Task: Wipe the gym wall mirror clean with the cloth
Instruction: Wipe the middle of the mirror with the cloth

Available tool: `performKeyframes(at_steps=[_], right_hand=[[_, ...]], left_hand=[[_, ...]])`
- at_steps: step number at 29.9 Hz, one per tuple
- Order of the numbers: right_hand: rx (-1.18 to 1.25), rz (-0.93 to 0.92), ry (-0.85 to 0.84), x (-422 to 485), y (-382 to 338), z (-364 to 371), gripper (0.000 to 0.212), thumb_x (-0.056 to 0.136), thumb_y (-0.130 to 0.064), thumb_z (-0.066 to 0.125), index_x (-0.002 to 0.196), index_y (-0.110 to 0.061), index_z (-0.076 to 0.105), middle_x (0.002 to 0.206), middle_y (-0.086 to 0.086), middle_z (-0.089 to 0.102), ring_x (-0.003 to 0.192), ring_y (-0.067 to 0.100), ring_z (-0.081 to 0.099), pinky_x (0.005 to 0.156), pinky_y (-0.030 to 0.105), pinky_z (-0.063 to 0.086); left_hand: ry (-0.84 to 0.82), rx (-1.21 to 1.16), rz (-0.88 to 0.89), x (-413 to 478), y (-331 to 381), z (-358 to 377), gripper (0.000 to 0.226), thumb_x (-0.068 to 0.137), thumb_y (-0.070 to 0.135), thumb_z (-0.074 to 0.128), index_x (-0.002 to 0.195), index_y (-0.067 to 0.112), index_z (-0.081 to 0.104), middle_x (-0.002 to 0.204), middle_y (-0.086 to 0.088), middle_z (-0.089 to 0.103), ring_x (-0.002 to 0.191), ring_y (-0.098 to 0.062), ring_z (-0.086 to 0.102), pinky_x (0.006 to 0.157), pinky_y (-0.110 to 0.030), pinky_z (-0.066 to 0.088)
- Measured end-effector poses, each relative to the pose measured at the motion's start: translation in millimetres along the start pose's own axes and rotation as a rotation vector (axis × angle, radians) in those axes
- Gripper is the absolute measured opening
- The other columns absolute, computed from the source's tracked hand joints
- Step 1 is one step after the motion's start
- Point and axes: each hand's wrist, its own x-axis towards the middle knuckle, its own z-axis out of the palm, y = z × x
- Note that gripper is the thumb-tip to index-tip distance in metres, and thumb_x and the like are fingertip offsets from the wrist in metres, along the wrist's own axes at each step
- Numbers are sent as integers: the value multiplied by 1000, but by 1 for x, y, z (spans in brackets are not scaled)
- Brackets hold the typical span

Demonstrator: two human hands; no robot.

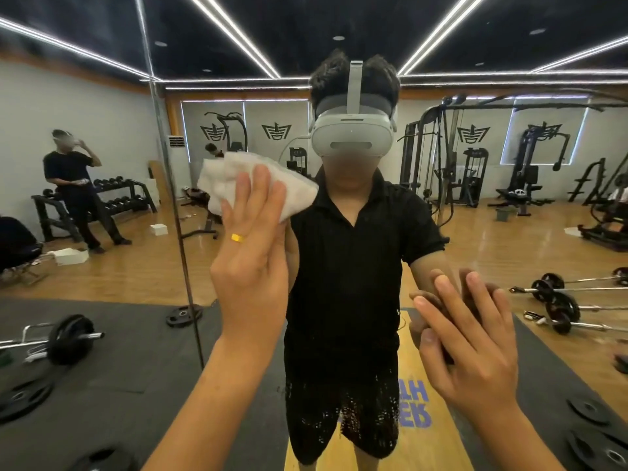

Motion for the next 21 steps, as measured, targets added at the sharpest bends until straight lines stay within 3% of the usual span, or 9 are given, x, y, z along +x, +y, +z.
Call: performKeyframes(at_steps=[4, 6, 10, 15, 21], right_hand=[[1, -12, 8, -2, 1, 0, 40, 99, -20, 52, 139, -18, 56, 143, 17, 57, 153, 33, 30, 125, 54, 20], [13, -18, 17, -1, 3, 1, 39, 100, -20, 51, 139, -18, 57, 143, 17, 57, 153, 33, 30, 125, 55, 21], [-6, -20, 16, -1, 2, 2, 41, 100, -18, 51, 140, -18, 57, 145, 16, 56, 151, 36, 34, 124, 56, 22], [9, -14, 15, -1, 2, 0, 40, 102, -19, 50, 140, -19, 57, 146, 15, 56, 152, 34, 32, 125, 55, 21], [13, -7, 16, 0, 3, 0, 40, 102, -20, 49, 141, -21, 55, 146, 13, 56, 153, 32, 32, 126, 52, 19]], left_hand=[[-107, 10, -35, -78, -3, -6, 40, 101, 3, 58, 140, -2, 55, 152, -18, 49, 147, -34, 42, 115, -58, 40], [-127, 19, -52, -103, -1, -6, 50, 95, -5, 60, 143, 3, 52, 156, -11, 45, 148, -32, 40, 114, -62, 39], [-69, -3, 9, -64, 7, 12, 50, 95, -8, 62, 143, 1, 51, 154, -10, 45, 145, -37, 42, 106, -70, 43], [-28, -78, -10, -24, 30, 30, 53, 92, -17, 63, 141, 1, 49, 150, -14, 47, 149, -31, 36, 123, -58, 27], [-150, -26, -14, -93, 27, 13, 46, 102, 6, 55, 147, 8, 46, 152, -11, 49, 148, -29, 41, 111, -67, 41]])
